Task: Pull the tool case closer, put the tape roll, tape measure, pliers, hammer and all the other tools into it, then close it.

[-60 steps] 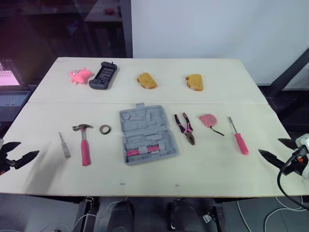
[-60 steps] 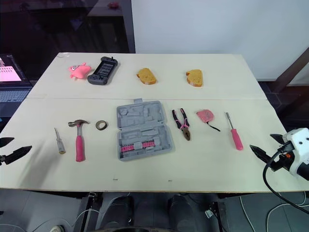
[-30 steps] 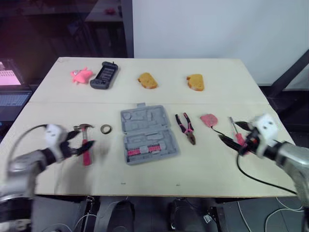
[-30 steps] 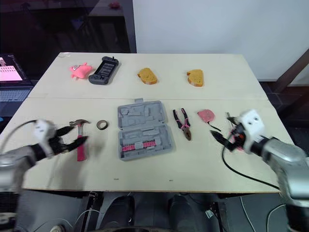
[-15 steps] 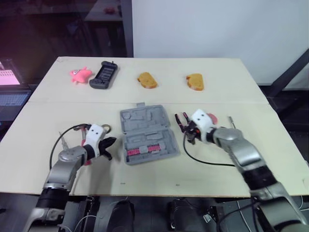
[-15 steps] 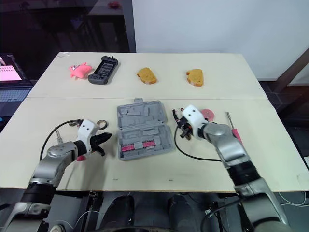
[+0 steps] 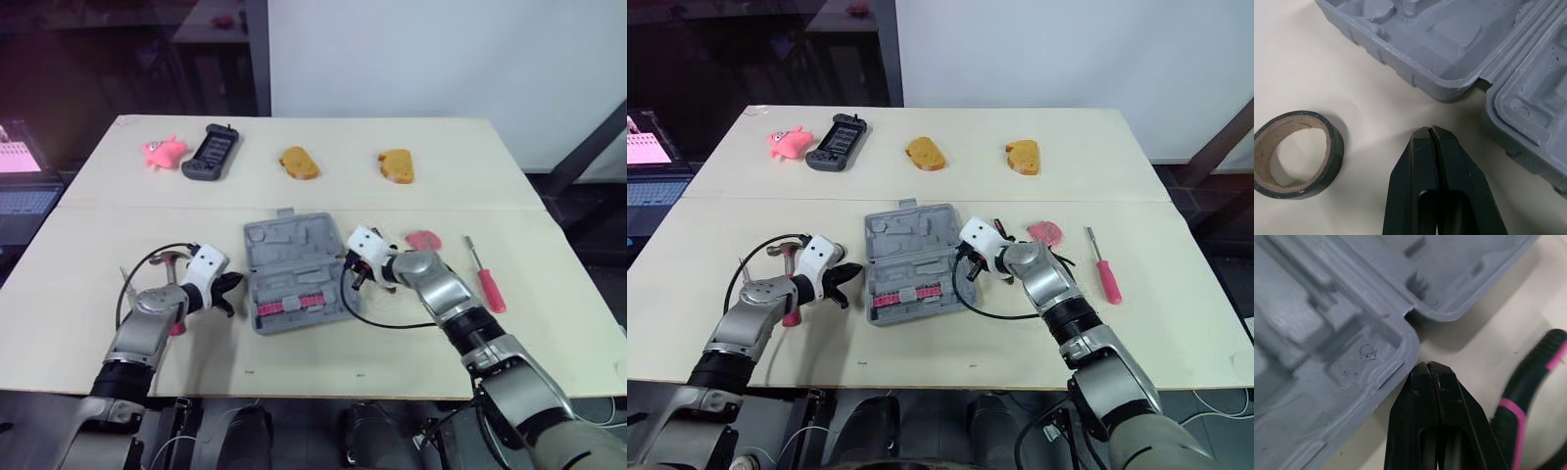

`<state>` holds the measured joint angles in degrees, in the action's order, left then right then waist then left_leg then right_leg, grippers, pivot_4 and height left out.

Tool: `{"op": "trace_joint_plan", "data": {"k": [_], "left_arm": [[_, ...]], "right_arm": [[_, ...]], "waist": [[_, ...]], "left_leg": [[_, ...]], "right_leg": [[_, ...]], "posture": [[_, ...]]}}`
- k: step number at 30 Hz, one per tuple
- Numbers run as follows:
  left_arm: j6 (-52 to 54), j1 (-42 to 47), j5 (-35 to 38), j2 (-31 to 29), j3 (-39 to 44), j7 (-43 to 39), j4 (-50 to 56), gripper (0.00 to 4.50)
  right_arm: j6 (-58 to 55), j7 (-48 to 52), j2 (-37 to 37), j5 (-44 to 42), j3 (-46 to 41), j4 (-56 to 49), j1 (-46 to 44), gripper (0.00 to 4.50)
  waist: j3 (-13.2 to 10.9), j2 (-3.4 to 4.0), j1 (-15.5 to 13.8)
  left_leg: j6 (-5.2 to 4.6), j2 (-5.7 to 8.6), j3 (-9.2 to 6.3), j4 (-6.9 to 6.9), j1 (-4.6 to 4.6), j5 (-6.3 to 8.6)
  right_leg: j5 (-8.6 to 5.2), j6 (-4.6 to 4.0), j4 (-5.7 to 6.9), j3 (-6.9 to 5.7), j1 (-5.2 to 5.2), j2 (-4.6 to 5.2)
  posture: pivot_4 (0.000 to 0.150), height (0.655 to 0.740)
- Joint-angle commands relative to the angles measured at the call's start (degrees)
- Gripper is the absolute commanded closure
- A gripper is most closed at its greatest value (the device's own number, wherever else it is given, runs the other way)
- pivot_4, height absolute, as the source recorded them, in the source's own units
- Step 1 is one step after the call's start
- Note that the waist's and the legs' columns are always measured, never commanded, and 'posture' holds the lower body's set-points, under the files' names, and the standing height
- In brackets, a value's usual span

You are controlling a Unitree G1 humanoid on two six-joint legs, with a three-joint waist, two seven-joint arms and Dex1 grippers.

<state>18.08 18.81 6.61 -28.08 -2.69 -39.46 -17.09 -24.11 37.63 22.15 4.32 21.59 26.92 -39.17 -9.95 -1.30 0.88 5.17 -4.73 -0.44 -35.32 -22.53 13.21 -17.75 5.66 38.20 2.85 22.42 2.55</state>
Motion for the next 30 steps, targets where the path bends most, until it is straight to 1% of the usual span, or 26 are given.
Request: {"op": "trace_joint_plan", "data": {"k": [1, 4, 7, 10, 14, 21, 27, 30], "left_arm": [[-0.65, 0.08, -0.99, 0.29, -1.85, -1.53, -0.8, 4.5], [-1.54, 0.17, -1.82, 0.09, -2.66, -2.71, -1.29, 4.5], [-1.94, 0.38, -1.8, 0.03, -3.02, -4.33, -1.61, 4.5], [-2.28, 0.44, -2.34, -0.47, -3.61, -5.88, -1.58, 4.5], [-1.72, -2.05, -1.77, -2.0, -4.46, -10.2, 1.73, 4.5], [-0.06, -9.18, -0.04, -5.9, -4.87, -15.87, 9.62, 4.5], [1.95, -13.2, 1.06, -7.38, -4.66, -16.32, 15.12, 4.5], [2.79, -14.07, 0.94, -7.2, -4.54, -15.4, 15.75, 4.5]], "right_arm": [[2.07, 0.54, -2.2, 1.35, 0.27, 2.32, -2.3, 4.48], [2.85, 2.28, -3.2, 2.09, 0.97, 3.18, -2.78, 4.48], [2.56, 5.7, -2.34, 2.77, 2.05, 1.09, -1.6, 4.48], [1.07, 9.41, -0.72, 3.01, 3.18, -3.34, 0.38, 4.48], [-3.06, 13.75, 2.1, 3.09, 4.77, -13.1, 4.72, 4.48], [-10.11, 13.91, 4.11, 3.56, 5.15, -26.14, 11.54, 4.48], [-17.67, 13.11, 5.87, 3.65, 5.88, -37.61, 18.43, 4.48], [-20.37, 12.43, 6.55, 3.51, 5.64, -40.98, 20.49, 4.48]], "waist": [[0.01, 0.01, 0.07], [0.01, 0.02, 0.16], [0.01, 0.02, 0.15], [0.01, 0.02, 0.14], [0.02, 0.03, 0.14], [0.07, 0.1, 0.27], [0.1, 0.09, 0.17], [0.11, 0.09, 0.14]], "left_leg": [[0.0, 0.0, 0.0, 0.0, 0.0, 0.0], [0.0, 0.0, 0.0, 0.01, 0.03, 0.0], [0.0, 0.0, 0.0, 0.01, 0.03, 0.0], [0.0, -0.01, 0.0, 0.03, 0.03, 0.0], [0.0, 0.0, 0.0, 0.05, 0.02, 0.01], [-0.02, -0.01, 0.0, 0.1, 0.03, 0.03], [-0.04, -0.01, 0.03, 0.08, 0.04, 0.04], [-0.04, -0.01, 0.03, 0.08, 0.04, 0.04]], "right_leg": [[0.0, 0.0, 0.0, 0.0, 0.0, 0.0], [0.0, 0.0, 0.01, 0.0, 0.0, -0.01], [0.0, 0.0, 0.0, 0.0, -0.01, -0.01], [0.0, 0.01, 0.0, 0.0, 0.0, -0.01], [-0.01, 0.01, -0.02, 0.0, 0.0, -0.01], [-0.03, 0.0, -0.05, 0.01, 0.01, -0.01], [-0.04, -0.01, -0.08, 0.02, 0.0, 0.0], [-0.04, -0.01, -0.08, 0.03, 0.0, 0.0]], "posture": [[0.15, 0.74], [0.15, 0.74], [0.15, 0.74], [0.15, 0.74], [0.15, 0.74], [0.15, 0.74], [0.15, 0.74], [0.15, 0.74]]}}
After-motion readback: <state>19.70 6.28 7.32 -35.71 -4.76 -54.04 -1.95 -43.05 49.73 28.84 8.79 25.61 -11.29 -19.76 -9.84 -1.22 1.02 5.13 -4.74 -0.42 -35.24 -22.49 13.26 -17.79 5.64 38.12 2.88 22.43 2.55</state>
